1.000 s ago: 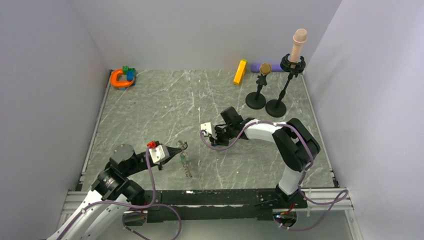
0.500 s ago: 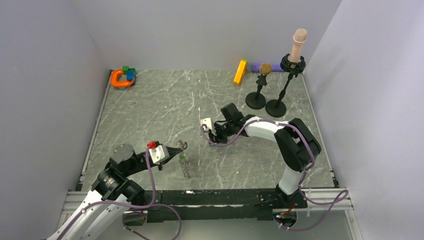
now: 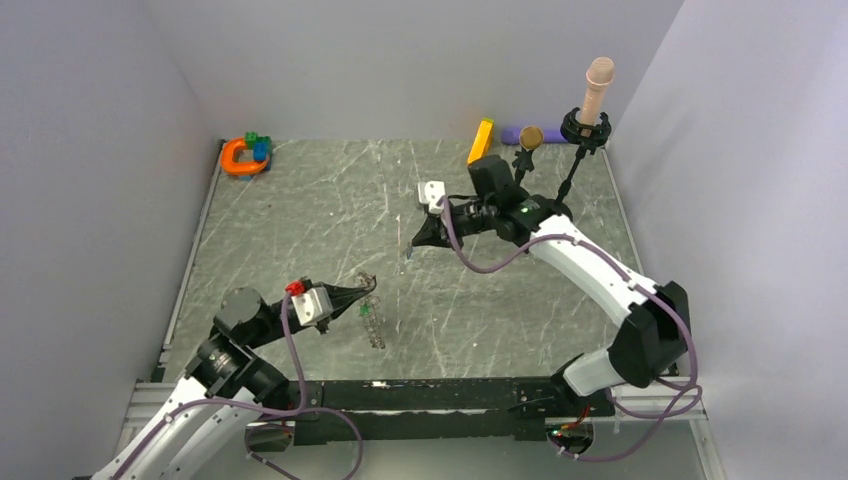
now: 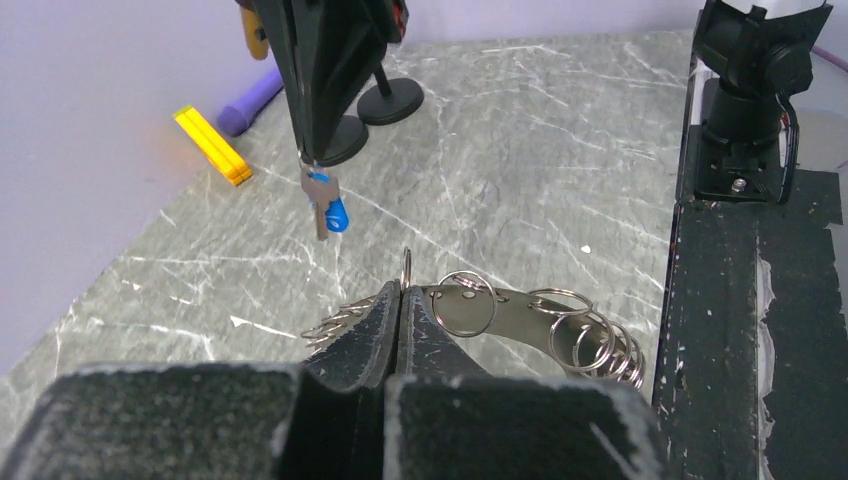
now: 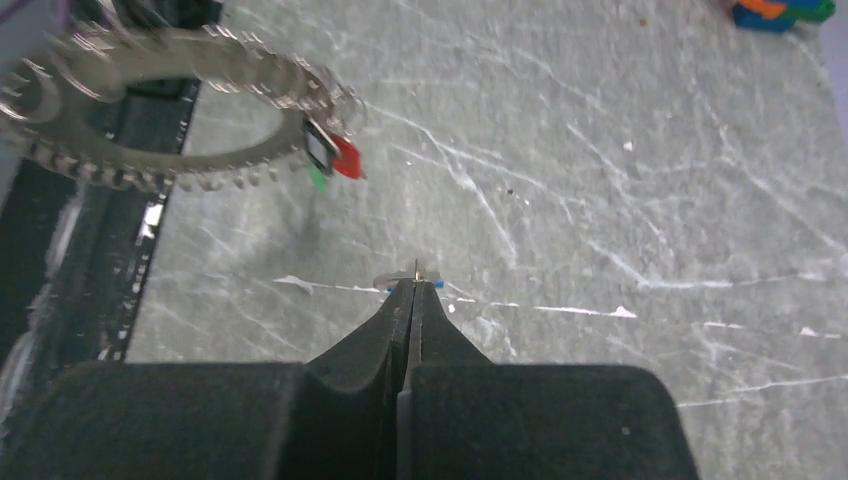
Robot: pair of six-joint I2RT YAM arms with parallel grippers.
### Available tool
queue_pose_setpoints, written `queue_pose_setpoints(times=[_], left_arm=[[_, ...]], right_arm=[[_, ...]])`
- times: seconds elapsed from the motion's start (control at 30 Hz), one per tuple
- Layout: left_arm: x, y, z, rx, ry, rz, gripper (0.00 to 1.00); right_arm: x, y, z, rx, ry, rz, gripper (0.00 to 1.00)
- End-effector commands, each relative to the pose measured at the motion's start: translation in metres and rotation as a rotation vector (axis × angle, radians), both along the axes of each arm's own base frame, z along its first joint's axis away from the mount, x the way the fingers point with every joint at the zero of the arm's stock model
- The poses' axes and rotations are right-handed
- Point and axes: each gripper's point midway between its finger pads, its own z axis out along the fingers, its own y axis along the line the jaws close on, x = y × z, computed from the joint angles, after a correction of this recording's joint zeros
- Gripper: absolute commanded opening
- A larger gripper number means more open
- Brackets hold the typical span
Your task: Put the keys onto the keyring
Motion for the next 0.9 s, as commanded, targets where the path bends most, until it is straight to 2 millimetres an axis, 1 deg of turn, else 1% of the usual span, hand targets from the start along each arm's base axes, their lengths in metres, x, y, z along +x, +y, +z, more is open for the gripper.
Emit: queue_pose_setpoints(times=[0.0, 0.1, 0.2, 0.3, 0.4, 0.57, 0.7, 0.87], left_arm=[[0.000, -0.013, 0.047, -0.083, -0.128, -0.072, 0.00], [0.003, -0.020, 0.052, -0.063, -0.140, -0.100, 0.00], [0.009, -0.024, 0.058, -0.061, -0.158, -0.103, 0.00], [0.011, -0.027, 0.063, -0.078, -0.179, -0.111, 0.00], [0.012, -0.029, 0.064, -0.087, -0.184, -0.115, 0.00], [0.009, -0.028, 0.066, -0.108, -0.186, -0.114, 0.00], [0.007, -0.027, 0.061, -0.092, -0.170, -0.126, 0.00], [0.004, -0.028, 0.057, -0.093, -0.157, -0.135, 0.00]], right_arm=[[-0.037, -0.013, 0.038, -0.016, 0.055, 0.088, 0.00], [-0.048, -0.016, 0.056, -0.026, 0.053, 0.131, 0.00], [-0.062, -0.013, 0.073, -0.018, 0.059, 0.176, 0.00], [-0.078, -0.009, 0.078, -0.021, 0.080, 0.208, 0.00], [-0.090, -0.004, 0.076, -0.040, 0.089, 0.218, 0.00], [-0.103, 0.007, 0.071, -0.045, 0.115, 0.236, 0.00], [-0.104, 0.014, 0.072, -0.036, 0.130, 0.228, 0.00], [-0.098, 0.019, 0.066, -0.058, 0.112, 0.184, 0.00]])
